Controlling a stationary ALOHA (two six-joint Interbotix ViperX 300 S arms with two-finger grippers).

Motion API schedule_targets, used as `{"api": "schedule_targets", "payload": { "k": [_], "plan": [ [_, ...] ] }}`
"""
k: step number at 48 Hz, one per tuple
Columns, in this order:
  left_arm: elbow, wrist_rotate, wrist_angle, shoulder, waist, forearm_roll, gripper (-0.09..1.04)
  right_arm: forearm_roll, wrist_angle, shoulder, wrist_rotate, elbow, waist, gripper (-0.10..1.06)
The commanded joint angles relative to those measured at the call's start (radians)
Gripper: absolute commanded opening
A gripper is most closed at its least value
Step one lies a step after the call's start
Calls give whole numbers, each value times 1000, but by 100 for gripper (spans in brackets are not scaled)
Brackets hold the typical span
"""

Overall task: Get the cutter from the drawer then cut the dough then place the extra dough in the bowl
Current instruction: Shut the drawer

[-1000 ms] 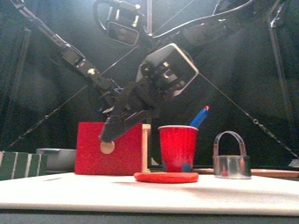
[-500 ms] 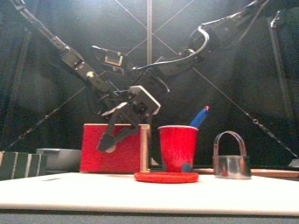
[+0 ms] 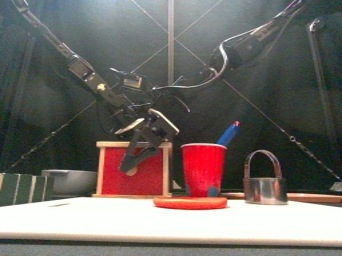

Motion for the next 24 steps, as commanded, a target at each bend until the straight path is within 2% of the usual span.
{"api": "schedule_targets", "payload": {
  "k": [1,5,14,24],
  "plan": [
    [-25,3,-14,-23,3,5,62,5,-9,-66,0,-26,48,22],
    [-35,2,-31,-37,23,6,62,28,-2,-100,5,-17,89,22],
    [-35,0,-100,-92,32,3,62,176,44,-236,0,100,133,22],
    [26,-2,-195,-164,2,-71,62,204,132,-443,5,305,137,22]
  ]
}}
